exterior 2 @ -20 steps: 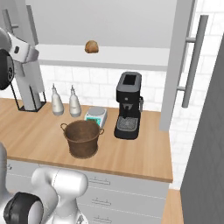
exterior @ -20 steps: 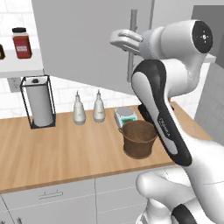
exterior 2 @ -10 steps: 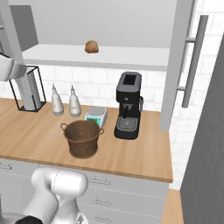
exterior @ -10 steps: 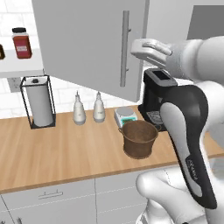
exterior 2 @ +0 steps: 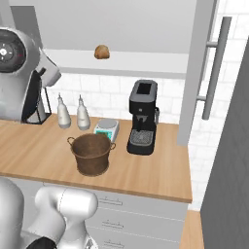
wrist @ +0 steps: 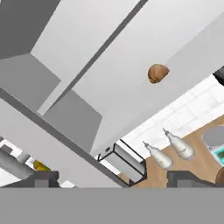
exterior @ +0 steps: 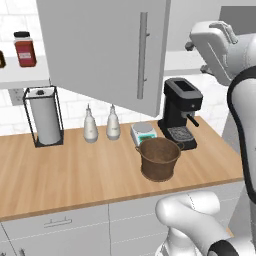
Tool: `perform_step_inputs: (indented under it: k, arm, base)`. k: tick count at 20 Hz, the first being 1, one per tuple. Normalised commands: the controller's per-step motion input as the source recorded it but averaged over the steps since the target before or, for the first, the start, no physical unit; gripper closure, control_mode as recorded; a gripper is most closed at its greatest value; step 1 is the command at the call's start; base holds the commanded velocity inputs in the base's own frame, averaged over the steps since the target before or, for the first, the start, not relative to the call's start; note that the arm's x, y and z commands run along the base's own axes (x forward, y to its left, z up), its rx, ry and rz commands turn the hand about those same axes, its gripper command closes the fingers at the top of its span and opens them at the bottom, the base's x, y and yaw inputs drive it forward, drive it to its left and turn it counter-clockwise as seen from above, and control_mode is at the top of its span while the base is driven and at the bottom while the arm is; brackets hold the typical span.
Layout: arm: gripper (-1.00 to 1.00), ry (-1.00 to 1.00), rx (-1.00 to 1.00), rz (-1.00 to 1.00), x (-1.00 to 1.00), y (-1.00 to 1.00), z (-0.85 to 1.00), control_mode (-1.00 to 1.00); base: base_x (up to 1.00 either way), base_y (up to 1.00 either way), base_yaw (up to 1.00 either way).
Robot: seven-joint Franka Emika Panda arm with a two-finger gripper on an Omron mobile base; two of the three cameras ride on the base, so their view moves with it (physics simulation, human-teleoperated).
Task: Open the cabinet, pick up the bread from the cabinet and place it in the basket. Then move the basket to the dining counter.
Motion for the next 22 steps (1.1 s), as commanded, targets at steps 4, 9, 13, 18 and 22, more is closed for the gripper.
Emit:
perform_step_inputs:
  k: [4,9,13,18,22]
  arm:
    - [-1.0,0.22,0.31,0.11,0.98,-0.01,-0.02,-1.0]
    - [-1.0,0.18,0.27,0.19,0.55,0.48,-0.75,-1.0]
    - [-1.0,0.03,0.15,0.34,0.43,0.72,-0.11,-1.0]
    - [-1.0,0.11,0.07,0.54,-0.21,0.98,0.0,-1.0]
    - [-1.0,0.07,0.0,0.56,-0.85,1.0,0.0,-1.0]
  base:
    - [0.0,0.0,0.0]
    - [0.0,0.0,0.0]
    - [0.0,0.0,0.0]
    - [0.0,0.0,0.0]
    - [0.0,0.0,0.0]
